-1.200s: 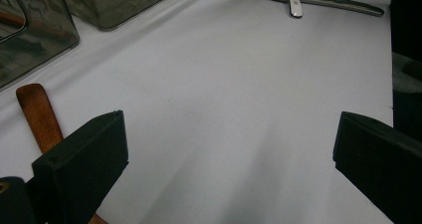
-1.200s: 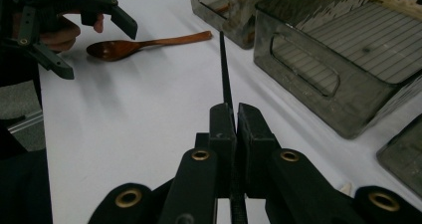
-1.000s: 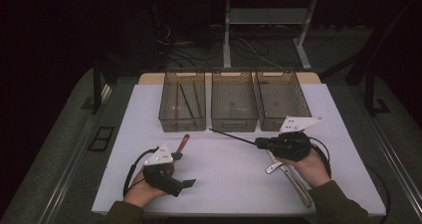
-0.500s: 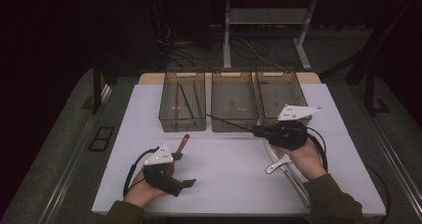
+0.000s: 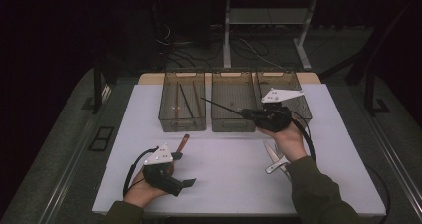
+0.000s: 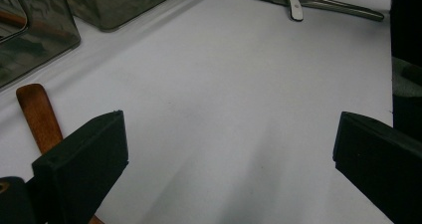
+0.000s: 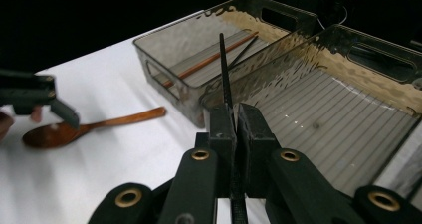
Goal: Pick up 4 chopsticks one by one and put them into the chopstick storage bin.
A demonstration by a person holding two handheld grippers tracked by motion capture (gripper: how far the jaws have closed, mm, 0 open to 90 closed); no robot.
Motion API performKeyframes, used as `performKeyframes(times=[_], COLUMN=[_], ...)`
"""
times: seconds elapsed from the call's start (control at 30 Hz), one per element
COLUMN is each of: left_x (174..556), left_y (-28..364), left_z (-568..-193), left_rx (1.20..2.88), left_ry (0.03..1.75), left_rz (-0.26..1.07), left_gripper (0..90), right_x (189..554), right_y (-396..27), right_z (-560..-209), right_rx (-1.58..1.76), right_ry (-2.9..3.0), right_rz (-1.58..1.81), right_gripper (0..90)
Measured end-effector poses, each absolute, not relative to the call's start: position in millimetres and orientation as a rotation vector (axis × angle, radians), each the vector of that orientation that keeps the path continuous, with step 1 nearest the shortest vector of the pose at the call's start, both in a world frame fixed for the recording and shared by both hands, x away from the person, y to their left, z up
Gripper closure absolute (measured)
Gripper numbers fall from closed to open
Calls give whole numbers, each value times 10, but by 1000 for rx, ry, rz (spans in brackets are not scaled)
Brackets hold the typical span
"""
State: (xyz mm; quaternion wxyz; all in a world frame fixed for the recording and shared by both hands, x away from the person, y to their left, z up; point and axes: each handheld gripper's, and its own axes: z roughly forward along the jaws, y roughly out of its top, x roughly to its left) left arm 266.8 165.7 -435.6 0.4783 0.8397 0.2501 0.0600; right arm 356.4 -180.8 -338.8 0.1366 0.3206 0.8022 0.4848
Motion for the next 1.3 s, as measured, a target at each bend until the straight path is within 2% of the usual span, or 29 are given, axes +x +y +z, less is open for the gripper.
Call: performKeyframes(times=[0.5,1.3], left_x=[2663,2667], left_y=[1648,1651], left_z=[-4354,-4346], left_rx=[2041,2042], left_ry=[616,606], left_rz=[139,142], left_gripper=[5,5], right_x=[3933,4296], right_y=[-1373,-823], right_z=[-3442,-3608], right_rx=[1007,1073], right_ry=[2317,2348], right_rz=[1359,1249], right_gripper=[859,859])
